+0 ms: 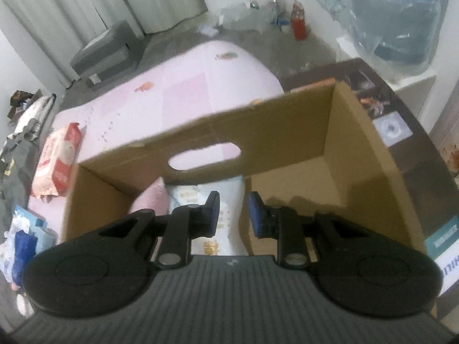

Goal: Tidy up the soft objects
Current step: 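Move the right gripper to the blue-white bandage box and grasp it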

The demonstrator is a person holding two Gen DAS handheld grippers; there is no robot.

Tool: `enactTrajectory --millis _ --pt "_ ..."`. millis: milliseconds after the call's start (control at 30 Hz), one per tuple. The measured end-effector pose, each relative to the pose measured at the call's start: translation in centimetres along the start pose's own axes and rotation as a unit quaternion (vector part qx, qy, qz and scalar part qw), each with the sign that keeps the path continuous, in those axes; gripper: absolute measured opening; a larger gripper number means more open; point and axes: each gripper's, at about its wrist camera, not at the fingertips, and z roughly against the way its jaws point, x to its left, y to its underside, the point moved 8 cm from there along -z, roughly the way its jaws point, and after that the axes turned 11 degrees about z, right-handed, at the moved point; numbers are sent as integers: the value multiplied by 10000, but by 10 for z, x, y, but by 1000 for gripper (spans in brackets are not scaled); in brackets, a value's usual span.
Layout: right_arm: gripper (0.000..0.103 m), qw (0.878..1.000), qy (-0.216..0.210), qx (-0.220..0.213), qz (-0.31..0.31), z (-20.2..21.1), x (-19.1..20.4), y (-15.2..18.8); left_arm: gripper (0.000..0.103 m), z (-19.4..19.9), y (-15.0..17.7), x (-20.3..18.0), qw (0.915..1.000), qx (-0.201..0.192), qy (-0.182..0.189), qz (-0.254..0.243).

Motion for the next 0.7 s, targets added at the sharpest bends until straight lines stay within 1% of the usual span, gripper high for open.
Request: enactTrajectory --millis 100,167,267,367,500,600,667,700 --pt "25 9999 -104 -68 41 19 9 -2 71 12 5 16 9999 -89 -87 91" --pt "27 9996 -250 -87 70 31 21 -3 71 19 8 29 9996 -152 -162 181" --pt "31 9974 -705 -92 109 48 54 -5 71 32 12 49 9987 -274 -307 303" --pt "35 9917 -1248 -81 298 64 98 -8 71 40 17 67 9975 -367 -514 307" --pt "44 9785 -1942 14 693 76 170 -13 71 44 22 87 9961 -401 -709 334" --pt "50 9631 -2511 259 932 75 230 -16 71 40 20 100 9953 -391 -717 517" --pt "52 9525 -2816 456 1070 68 267 -18 71 34 13 107 9947 -391 -736 601" --pt "53 9488 -2899 528 1135 65 284 -19 71 30 9 110 9943 -382 -752 645"
